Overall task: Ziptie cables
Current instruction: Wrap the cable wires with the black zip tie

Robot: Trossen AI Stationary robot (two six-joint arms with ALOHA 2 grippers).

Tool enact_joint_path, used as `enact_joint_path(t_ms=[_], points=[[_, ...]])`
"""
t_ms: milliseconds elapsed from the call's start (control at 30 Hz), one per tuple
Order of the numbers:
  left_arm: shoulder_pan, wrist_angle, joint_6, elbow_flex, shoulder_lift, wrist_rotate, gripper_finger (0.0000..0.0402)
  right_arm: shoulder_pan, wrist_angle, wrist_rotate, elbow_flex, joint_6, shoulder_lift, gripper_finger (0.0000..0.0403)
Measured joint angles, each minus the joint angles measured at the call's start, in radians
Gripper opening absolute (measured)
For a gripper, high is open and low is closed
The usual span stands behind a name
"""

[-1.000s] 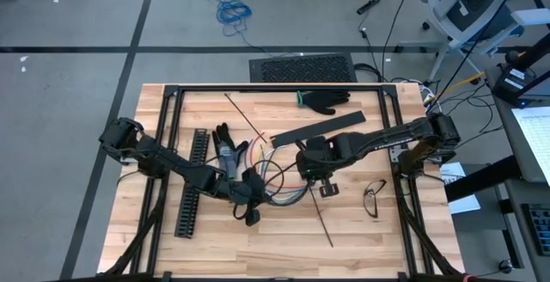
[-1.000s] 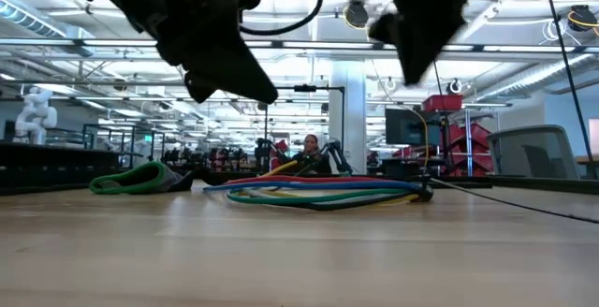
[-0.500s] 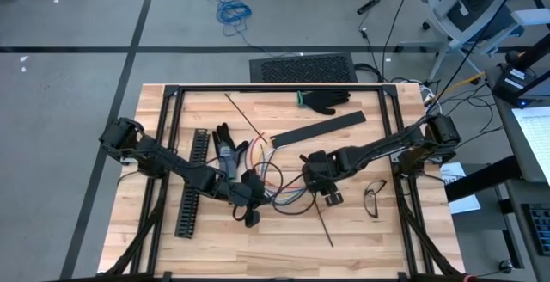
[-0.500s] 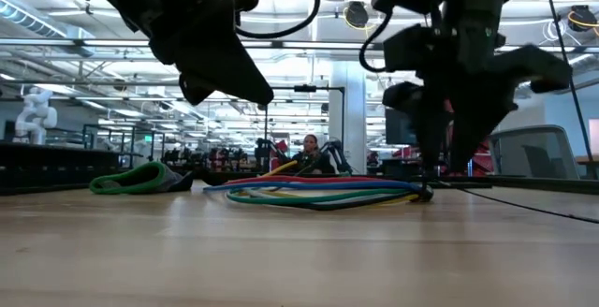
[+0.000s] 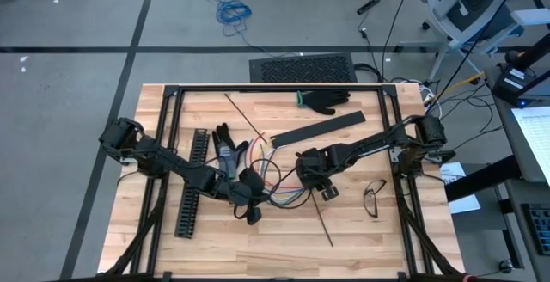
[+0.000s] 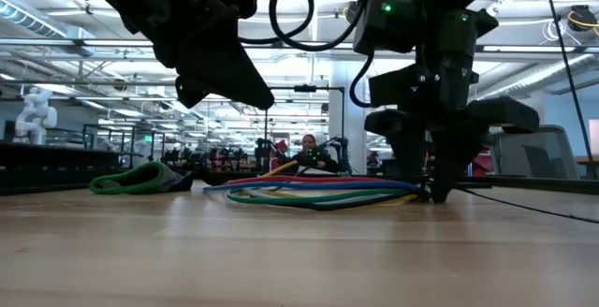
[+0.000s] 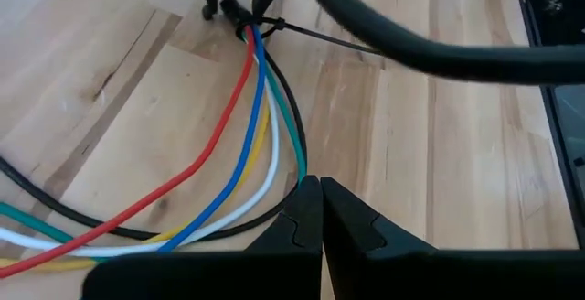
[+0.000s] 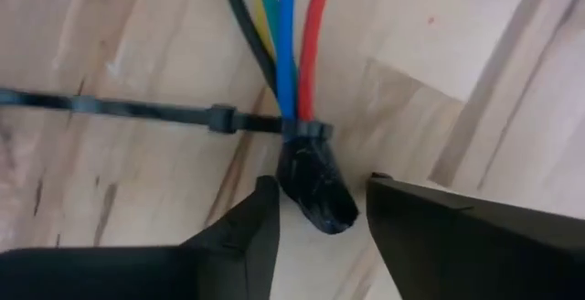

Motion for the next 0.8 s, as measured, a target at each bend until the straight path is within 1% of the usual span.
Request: enact_joint_path(t_ms=[133, 200, 267, 333, 567, 700, 800], points=[[0.000, -0.002, -0.031, 0.000, 0.000, -0.008, 0.0005, -0.002, -0.008, -0.016, 0.002, -0.009, 0.037, 0.0117], [-0.001, -0.003, -0.042, 0.000, 0.000, -0.013, 0.0005, -0.002, -0.001, -0.044, 0.002, 0.003, 0.045, 0.0096], [-0.001, -0.003, -0.049, 0.000, 0.000, -0.018, 0.0005, 0.005, -0.004, -0.044, 0.002, 0.041, 0.046, 0.0067], [-0.002, -0.003, -0.049, 0.000, 0.000, -0.026, 0.0005, 0.007, -0.012, -0.033, 0.002, 0.078, 0.046, 0.0029], [-0.002, -0.003, -0.047, 0.000, 0.000, -0.033, 0.0005, 0.007, -0.025, -0.040, -0.002, 0.221, 0.032, 0.0025], [-0.002, -0.004, -0.039, 0.000, 0.000, -0.033, 0.0005, 0.007, -0.050, -0.044, -0.008, 0.288, -0.024, 0.0025], [-0.002, -0.006, -0.009, 0.000, 0.000, -0.038, 0.0005, 0.008, -0.117, -0.044, -0.018, 0.330, -0.076, 0.0021]])
